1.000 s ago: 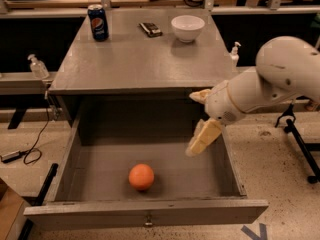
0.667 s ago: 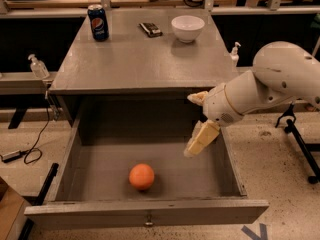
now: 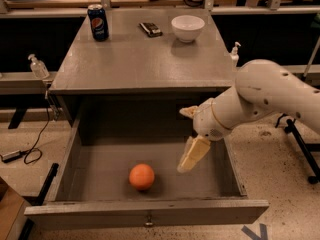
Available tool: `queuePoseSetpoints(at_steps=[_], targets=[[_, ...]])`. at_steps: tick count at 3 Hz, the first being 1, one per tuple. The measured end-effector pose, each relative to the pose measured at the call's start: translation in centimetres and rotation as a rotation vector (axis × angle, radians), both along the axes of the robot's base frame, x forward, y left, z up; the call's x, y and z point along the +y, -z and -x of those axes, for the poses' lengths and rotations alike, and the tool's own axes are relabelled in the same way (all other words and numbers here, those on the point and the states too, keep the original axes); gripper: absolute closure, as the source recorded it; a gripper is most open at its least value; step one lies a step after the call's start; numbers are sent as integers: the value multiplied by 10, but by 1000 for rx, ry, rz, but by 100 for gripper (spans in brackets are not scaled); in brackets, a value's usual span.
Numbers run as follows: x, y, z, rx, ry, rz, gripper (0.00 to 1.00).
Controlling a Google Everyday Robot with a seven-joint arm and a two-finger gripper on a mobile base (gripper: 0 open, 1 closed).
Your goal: Pick orange from top drawer and place on counter
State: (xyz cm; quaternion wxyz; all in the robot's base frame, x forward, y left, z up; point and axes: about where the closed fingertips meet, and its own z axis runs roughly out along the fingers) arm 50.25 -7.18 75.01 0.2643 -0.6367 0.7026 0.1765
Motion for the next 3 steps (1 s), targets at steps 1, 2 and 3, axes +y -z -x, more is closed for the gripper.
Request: queuePoseSetpoints(at_steps=[1,2,3], targets=[[15,36,9,41,-30,-41,0],[45,78,17,105,-66,-112,0],[68,97,19,133,-84,-161,0]])
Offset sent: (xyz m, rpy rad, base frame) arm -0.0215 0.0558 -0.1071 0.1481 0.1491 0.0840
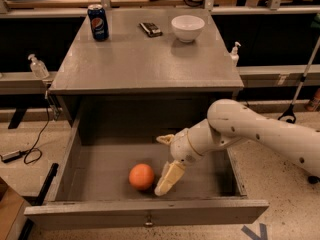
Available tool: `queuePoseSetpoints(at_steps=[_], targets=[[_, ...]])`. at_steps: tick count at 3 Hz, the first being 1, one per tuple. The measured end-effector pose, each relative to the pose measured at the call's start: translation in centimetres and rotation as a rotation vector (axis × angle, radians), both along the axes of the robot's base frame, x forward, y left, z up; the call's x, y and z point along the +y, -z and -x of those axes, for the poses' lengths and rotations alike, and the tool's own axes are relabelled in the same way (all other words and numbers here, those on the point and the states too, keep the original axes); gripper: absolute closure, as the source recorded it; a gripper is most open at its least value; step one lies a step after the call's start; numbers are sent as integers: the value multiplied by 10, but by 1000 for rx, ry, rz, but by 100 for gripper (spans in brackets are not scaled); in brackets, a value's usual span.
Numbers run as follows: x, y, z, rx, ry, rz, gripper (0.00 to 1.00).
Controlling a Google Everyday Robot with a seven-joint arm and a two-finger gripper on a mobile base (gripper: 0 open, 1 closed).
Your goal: Pick orange from top drawer and place on counter
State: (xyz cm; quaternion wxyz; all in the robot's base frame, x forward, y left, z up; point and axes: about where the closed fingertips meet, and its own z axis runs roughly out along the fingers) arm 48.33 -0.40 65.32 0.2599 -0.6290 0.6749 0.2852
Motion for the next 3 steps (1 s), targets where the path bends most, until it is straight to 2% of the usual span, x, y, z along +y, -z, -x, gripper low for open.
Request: queuePoseSetpoints(at_steps=[1,2,3], targets=[[33,17,5,42,-17,-71,0],[51,24,10,67,-28,-114,0],[65,33,13,95,-41,-144,19]])
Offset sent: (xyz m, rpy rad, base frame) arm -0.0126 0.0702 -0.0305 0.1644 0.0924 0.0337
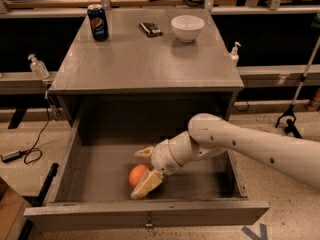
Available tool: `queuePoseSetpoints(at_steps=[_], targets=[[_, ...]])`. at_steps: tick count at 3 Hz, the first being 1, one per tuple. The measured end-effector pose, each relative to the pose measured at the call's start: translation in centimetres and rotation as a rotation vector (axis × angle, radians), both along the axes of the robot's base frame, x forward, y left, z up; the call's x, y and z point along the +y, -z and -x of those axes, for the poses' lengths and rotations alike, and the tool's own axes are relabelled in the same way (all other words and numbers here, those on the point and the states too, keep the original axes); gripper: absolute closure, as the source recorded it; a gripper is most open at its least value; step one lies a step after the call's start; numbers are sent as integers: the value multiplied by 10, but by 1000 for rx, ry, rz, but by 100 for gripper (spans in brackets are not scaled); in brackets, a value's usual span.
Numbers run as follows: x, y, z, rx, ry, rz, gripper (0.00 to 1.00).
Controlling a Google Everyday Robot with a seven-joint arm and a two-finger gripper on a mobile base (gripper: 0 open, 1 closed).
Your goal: Pick orange from top drawer and place on counter
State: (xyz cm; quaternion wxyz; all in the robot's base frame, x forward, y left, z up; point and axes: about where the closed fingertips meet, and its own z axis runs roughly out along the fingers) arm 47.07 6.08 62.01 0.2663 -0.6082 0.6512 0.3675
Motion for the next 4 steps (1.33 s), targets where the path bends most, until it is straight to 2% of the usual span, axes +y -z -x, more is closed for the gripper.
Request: queuePoseSetpoints(at_steps=[1,2,3,4], targets=[[2,6,2,21,6,-6,50],[-11,-7,-4,13,41,-4,81],[-29,-38,-12,-21,72,8,100],[-60,-121,-31,-116,58,7,100]])
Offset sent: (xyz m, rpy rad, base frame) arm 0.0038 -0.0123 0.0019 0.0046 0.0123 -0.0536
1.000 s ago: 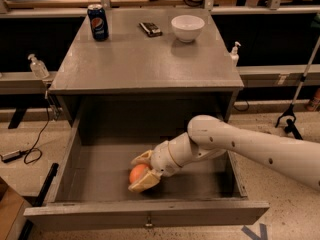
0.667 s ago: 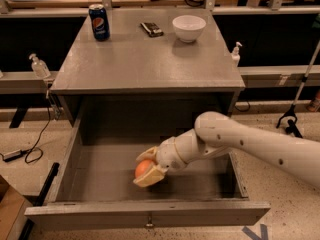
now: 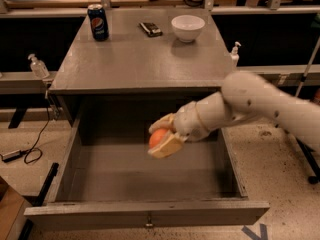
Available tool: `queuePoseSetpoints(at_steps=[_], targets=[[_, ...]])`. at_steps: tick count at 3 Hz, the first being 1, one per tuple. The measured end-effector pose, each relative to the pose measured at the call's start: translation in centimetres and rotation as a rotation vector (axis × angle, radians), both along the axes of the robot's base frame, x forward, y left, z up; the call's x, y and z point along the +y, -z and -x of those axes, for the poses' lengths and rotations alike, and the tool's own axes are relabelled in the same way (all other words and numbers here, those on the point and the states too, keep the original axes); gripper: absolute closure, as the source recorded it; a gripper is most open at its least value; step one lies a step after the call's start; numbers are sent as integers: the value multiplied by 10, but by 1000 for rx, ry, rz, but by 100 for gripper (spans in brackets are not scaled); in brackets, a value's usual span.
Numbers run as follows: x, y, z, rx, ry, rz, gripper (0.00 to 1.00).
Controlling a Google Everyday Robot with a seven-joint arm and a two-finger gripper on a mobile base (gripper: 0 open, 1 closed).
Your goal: Pick orange from top drawer and place on counter
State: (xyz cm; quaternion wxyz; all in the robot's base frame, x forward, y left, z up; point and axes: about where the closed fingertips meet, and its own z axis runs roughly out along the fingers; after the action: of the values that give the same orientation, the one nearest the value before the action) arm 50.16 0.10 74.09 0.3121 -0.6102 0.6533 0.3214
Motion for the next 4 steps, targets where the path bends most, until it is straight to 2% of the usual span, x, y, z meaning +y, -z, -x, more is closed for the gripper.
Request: queuePoseSetpoints(at_steps=[1,2,3,4], targets=[[-19,-70,-15,-78,-52,-5,100],[-43,-143,-46,-194,-27,66,100],[-50,-175,-61,-256,-3,50,100],[-49,-163,-63,-263,53,50,100]])
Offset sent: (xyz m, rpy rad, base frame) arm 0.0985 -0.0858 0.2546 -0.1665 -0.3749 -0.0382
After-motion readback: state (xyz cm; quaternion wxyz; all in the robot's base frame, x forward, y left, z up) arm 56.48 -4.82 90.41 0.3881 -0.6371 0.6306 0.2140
